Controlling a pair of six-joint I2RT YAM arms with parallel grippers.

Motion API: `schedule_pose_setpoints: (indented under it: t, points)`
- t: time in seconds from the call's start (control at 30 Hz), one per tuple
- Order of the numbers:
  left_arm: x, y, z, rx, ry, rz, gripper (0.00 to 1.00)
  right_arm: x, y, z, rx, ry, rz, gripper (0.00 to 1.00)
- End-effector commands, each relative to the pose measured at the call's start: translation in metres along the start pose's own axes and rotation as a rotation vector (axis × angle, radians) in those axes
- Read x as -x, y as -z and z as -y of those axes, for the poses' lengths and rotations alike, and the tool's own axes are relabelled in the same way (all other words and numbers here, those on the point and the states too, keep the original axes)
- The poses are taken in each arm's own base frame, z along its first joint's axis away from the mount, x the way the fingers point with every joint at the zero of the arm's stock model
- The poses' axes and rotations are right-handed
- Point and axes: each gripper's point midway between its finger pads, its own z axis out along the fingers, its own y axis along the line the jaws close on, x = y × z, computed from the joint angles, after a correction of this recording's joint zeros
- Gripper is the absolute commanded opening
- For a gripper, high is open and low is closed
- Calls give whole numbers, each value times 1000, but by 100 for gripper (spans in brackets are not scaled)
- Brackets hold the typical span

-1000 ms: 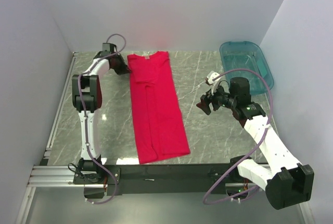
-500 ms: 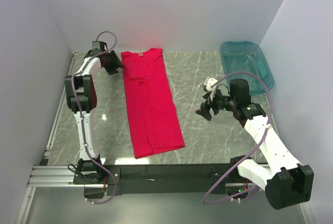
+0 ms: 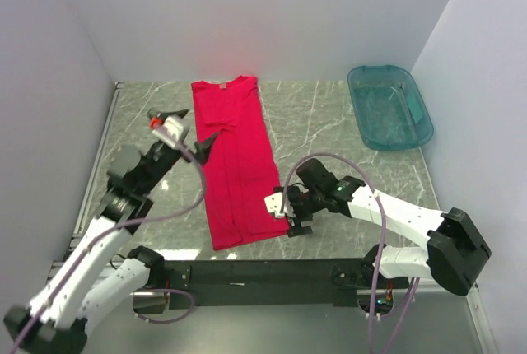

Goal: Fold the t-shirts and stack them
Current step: Fold the tshirt

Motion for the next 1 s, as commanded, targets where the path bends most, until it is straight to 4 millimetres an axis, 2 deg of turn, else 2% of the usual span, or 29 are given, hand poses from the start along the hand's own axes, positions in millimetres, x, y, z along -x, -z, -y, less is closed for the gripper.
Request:
schedule_pose_setpoints:
  t: [0.0, 0.03, 0.07, 0.1, 0.13, 0.2, 0.23, 0.27, 0.4, 0.47, 0.53, 0.77, 0.9, 0.97]
  points:
    - [-56, 31, 4, -66, -174, -152, 98, -2, 6, 27, -135, 121, -73, 94]
    - [-67, 42, 16, -124, -175, -185, 99, -4, 3, 25, -130, 163, -82, 95]
    - [-83, 61, 36, -228, -211, -211, 99, -12, -2, 19, -119, 172, -103, 95]
    - [-91, 70, 46, -290, -241, -213, 100, -12, -8, 16, -112, 209, -120, 95]
    - [-108, 86, 56, -346, -315, -232, 99, -19, -15, 11, -90, 213, -143, 94]
    - [-117, 98, 63, -389, -374, -222, 100, -22, -24, 6, -69, 230, -186, 91]
    - [-117, 104, 64, -386, -405, -208, 99, -25, -28, 4, -55, 225, -202, 89]
    - [-125, 110, 64, -386, -409, -232, 100, -28, -31, 4, -48, 217, -225, 86]
    - [-131, 125, 61, -364, -439, -257, 99, -35, -36, 1, -38, 210, -249, 82]
    - [-133, 130, 63, -373, -464, -253, 99, -39, -39, -3, -21, 209, -261, 78]
    - [-145, 135, 63, -397, -493, -294, 100, -43, -41, -4, -19, 209, -288, 73]
    - [-156, 134, 89, -529, -492, -302, 100, -46, -44, -3, -5, 171, -318, 30]
    - [-171, 132, 103, -586, -499, -328, 99, -40, -42, -3, -10, 151, -283, 18]
    - [-181, 133, 121, -664, -486, -348, 99, -33, -37, 1, -17, 123, -251, 14]
